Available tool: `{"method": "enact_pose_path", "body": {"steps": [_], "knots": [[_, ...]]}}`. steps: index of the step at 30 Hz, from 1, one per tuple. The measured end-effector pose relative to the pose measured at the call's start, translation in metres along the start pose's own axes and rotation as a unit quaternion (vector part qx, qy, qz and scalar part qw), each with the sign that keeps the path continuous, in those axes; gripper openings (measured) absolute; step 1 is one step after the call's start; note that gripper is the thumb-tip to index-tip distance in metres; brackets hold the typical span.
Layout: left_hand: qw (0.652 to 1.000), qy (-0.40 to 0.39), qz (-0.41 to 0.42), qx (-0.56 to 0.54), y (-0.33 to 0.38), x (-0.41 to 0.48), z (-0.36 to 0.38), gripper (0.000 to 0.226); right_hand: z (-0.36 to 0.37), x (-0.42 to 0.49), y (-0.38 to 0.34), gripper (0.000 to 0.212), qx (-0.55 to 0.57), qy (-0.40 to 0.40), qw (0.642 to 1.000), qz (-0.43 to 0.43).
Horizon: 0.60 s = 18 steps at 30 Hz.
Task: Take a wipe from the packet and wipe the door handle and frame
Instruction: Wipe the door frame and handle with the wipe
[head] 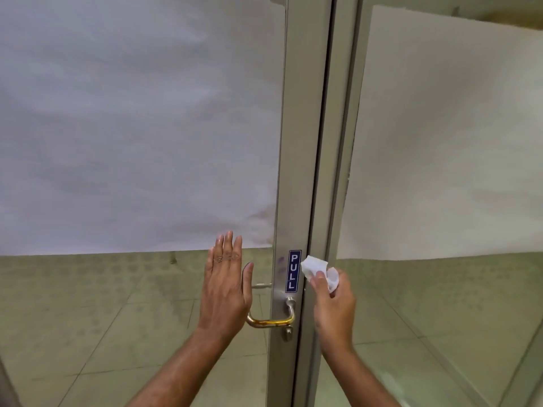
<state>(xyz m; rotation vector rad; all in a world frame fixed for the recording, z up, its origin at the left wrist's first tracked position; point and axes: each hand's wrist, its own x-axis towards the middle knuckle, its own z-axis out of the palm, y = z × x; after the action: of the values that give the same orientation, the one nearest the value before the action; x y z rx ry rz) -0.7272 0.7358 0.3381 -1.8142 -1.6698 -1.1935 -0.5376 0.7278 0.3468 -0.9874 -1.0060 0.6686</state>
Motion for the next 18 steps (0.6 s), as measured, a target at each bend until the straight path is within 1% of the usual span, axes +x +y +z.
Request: {"method": "enact_pose_path", "body": {"steps": [2, 3, 6, 9, 13, 15, 18], "knots": [[1.000, 0.005, -0.012, -0.004, -0.001, 0.004, 0.013, 0.061, 0.005, 0.007, 0.017, 0.008, -0.063, -0.059, 0.993, -0.081], [1.000, 0.007, -0.017, -0.002, -0.002, 0.006, 0.020, 0.061, 0.006, 0.013, 0.027, 0.015, -0.085, -0.084, 0.988, -0.102], [0.999, 0.017, -0.027, 0.002, -0.005, 0.008, 0.039, 0.061, 0.011, 0.035, 0.055, 0.046, -0.149, -0.143, 0.964, -0.164], [0.999, 0.026, -0.026, 0.008, -0.008, 0.010, 0.054, 0.060, 0.015, 0.055, 0.081, 0.065, -0.245, -0.205, 0.912, -0.259], [0.999, 0.036, -0.003, 0.025, -0.016, 0.014, 0.067, 0.059, 0.025, 0.077, 0.109, 0.074, -0.295, -0.243, 0.848, -0.367], [0.999, 0.041, 0.001, 0.031, -0.021, 0.016, 0.072, 0.060, 0.032, 0.087, 0.123, 0.078, -0.317, -0.249, 0.824, -0.399], [0.998, 0.047, 0.007, 0.035, -0.028, 0.020, 0.081, 0.061, 0.035, 0.098, 0.143, 0.096, -0.377, -0.275, 0.780, -0.416]]}}
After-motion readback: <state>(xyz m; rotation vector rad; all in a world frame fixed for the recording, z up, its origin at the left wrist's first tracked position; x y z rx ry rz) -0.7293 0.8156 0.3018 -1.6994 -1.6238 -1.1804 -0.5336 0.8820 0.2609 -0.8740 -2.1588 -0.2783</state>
